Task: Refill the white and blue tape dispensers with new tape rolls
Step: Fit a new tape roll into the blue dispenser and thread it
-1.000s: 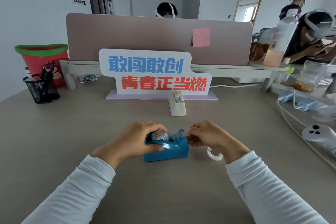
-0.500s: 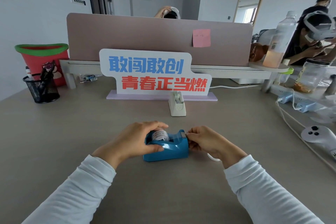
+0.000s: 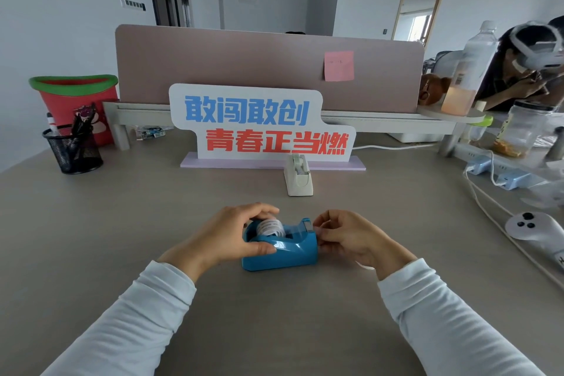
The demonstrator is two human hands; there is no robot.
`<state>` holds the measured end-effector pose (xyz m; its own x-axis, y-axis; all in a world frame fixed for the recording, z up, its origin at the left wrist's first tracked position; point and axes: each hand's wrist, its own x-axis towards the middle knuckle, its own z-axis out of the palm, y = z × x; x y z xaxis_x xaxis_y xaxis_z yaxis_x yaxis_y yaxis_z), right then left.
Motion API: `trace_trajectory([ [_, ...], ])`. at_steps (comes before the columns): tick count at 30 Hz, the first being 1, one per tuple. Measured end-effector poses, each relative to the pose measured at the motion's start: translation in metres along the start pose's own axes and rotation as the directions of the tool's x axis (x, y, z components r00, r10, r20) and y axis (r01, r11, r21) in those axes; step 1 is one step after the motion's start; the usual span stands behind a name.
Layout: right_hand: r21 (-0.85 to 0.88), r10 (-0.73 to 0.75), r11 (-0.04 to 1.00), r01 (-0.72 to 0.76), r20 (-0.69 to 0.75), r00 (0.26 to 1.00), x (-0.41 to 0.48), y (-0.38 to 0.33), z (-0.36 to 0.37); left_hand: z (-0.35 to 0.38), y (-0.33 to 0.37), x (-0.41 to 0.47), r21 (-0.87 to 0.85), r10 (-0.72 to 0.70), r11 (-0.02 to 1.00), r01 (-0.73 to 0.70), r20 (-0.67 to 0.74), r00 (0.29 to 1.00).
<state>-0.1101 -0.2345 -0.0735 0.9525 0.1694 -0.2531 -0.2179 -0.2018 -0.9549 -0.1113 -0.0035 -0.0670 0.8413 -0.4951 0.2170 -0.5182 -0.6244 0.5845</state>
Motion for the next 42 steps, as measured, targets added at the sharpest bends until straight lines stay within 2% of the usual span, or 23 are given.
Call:
trace_trajectory([
  [4,-0.064,-0.041,0.997,0.037,-0.054,0.998,-0.002,0.000,0.000,0.001,-0.001,-0.001,-0.028,0.001,1.000,-0.002,-0.009,1.000],
  [7,-0.167,-0.192,0.971,0.172,-0.111,0.975,-0.003,-0.004,0.003,0.002,-0.003,-0.003,-0.021,0.001,1.000,-0.001,0.008,1.000],
  [9,-0.198,-0.271,0.944,0.265,-0.007,0.962,-0.005,-0.007,0.003,0.002,-0.004,-0.003,0.008,0.012,1.000,-0.012,0.009,1.000],
  [12,-0.366,-0.242,0.884,0.291,0.174,0.955,-0.009,-0.008,0.003,0.001,-0.004,-0.003,0.055,0.027,0.998,-0.027,-0.010,1.000],
  [16,-0.504,-0.217,0.811,0.298,0.214,0.952,-0.010,-0.010,0.005,-0.005,-0.011,-0.003,0.082,0.017,0.997,-0.013,-0.052,0.998],
  [19,-0.587,-0.266,0.740,0.329,0.194,0.944,-0.010,-0.012,0.012,-0.010,-0.024,-0.001,0.082,-0.010,0.996,0.018,-0.102,0.995],
  [23,-0.628,-0.357,0.685,0.370,0.153,0.922,-0.004,-0.015,0.032,-0.012,-0.040,0.006,0.125,-0.038,0.990,0.071,-0.252,0.967],
  [27,-0.668,-0.417,0.665,0.334,0.039,0.908,0.017,-0.015,0.053,-0.006,-0.042,0.018,0.081,-0.100,0.987,0.141,-0.378,0.920],
  [29,-0.676,-0.422,0.675,0.295,-0.026,0.906,0.029,-0.016,0.066,-0.001,-0.044,0.025,-0.014,-0.146,0.988,0.152,-0.377,0.915],
  [32,-0.612,-0.419,0.753,0.243,-0.160,0.894,0.047,-0.019,0.080,0.003,-0.052,0.038,-0.137,-0.212,0.975,0.173,-0.365,0.906],
  [36,-0.513,-0.406,0.829,0.221,-0.283,0.869,0.074,-0.024,0.085,0.005,-0.062,0.059,-0.168,-0.297,0.952,0.255,-0.309,0.904],
  [38,-0.484,-0.391,0.846,0.221,-0.283,0.876,0.088,-0.026,0.080,0.003,-0.068,0.072,-0.168,-0.320,0.945,0.280,-0.304,0.898],
  [42,-0.466,-0.339,0.853,0.236,-0.151,0.929,0.113,-0.021,0.067,-0.002,-0.081,0.096,-0.251,-0.342,0.927,0.279,-0.260,0.903],
])
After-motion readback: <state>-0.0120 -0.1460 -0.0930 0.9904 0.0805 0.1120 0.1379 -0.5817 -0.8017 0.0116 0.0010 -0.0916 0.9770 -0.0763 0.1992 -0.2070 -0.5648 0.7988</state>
